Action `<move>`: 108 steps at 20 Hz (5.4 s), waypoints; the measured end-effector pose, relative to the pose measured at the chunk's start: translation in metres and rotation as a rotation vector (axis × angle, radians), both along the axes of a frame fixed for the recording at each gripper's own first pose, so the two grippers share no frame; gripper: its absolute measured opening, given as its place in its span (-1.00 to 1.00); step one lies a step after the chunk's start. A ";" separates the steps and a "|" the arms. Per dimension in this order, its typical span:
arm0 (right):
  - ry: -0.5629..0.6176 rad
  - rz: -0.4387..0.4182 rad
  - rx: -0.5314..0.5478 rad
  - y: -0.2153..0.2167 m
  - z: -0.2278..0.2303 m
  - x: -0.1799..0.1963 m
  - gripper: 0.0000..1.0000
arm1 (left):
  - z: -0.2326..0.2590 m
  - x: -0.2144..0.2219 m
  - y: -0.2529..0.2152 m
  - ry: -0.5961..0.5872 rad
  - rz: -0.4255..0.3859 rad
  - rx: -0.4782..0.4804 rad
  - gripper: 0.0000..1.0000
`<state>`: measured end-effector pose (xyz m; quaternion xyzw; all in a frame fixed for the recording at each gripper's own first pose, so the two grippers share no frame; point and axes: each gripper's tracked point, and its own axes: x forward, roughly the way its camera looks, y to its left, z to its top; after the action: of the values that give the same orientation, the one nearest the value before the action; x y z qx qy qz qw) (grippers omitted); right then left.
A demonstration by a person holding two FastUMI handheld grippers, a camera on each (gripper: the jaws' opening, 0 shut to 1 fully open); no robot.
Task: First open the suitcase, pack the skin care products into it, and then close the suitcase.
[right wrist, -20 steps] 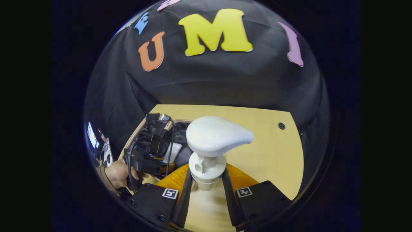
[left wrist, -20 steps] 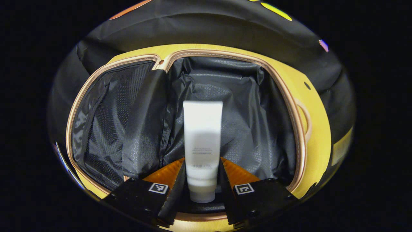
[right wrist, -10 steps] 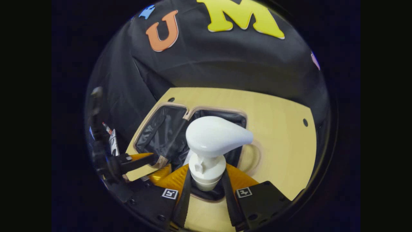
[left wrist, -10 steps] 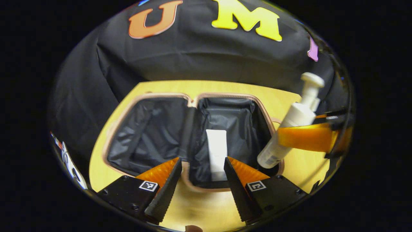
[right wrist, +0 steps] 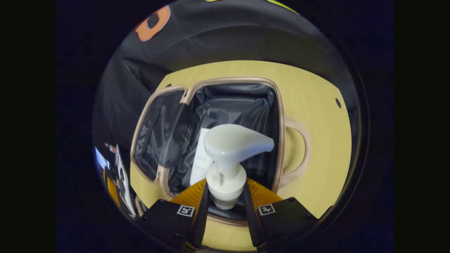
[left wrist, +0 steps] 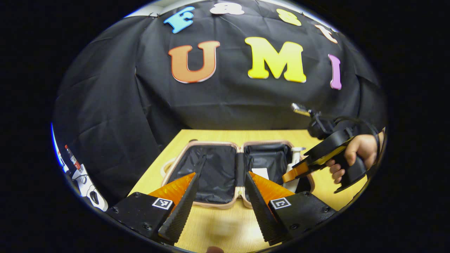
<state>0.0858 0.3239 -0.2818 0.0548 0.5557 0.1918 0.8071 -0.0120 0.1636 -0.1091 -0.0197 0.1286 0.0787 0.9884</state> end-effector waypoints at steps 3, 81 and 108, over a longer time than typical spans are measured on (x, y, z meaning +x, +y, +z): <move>0.042 -0.071 -0.018 0.004 -0.013 0.019 -0.04 | 0.035 -0.004 0.017 -0.135 0.014 0.008 0.70; -0.899 -0.050 -0.057 -0.438 0.207 -0.125 0.60 | 0.057 0.123 -0.182 0.047 -0.216 0.146 -0.94; -0.876 -0.181 -0.017 -0.412 0.219 -0.112 0.60 | 0.046 0.080 -0.312 0.158 -0.184 -0.091 0.89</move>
<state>-0.0266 -0.0878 -0.0627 0.0105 0.1561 0.1209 0.9803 0.0675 -0.1480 -0.0635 -0.0466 0.2106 -0.0169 0.9763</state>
